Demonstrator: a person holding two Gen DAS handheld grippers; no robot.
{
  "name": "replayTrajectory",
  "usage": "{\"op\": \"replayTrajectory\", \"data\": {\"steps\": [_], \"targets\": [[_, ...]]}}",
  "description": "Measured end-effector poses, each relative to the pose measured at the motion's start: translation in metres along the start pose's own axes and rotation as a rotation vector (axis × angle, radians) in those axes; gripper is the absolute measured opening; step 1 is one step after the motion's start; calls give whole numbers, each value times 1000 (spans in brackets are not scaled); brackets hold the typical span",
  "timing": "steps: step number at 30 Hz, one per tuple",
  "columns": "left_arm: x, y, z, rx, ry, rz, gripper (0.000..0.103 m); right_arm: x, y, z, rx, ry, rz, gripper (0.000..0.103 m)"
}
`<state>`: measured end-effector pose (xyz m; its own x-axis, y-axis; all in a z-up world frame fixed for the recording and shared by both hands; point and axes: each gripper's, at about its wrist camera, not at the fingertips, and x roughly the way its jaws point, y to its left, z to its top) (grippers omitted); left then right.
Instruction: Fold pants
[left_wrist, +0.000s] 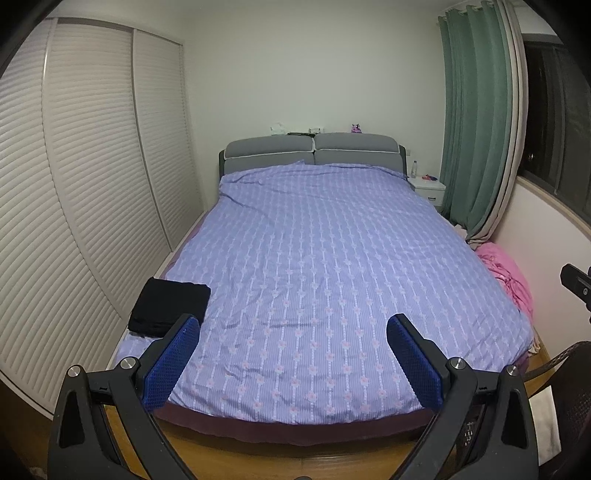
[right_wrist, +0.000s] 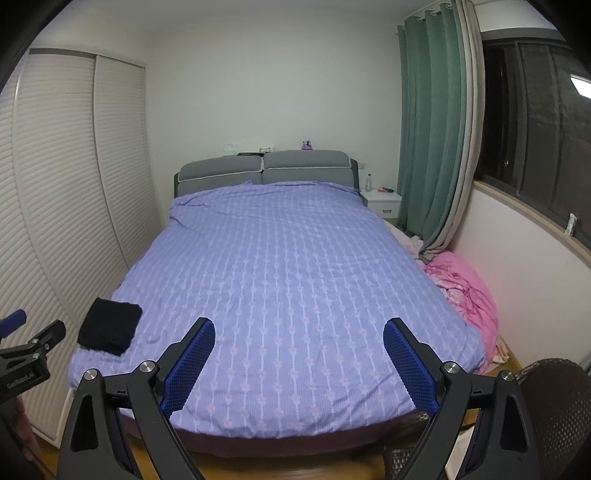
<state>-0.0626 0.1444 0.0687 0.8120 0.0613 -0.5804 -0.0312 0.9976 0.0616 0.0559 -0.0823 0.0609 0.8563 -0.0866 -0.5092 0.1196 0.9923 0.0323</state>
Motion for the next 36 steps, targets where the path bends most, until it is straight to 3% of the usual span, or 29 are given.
{"op": "replayTrajectory", "data": {"steps": [36], "targets": [[-2,0,3,-1,-12,12,103,3,3,9,-8,-21,42,93]]}}
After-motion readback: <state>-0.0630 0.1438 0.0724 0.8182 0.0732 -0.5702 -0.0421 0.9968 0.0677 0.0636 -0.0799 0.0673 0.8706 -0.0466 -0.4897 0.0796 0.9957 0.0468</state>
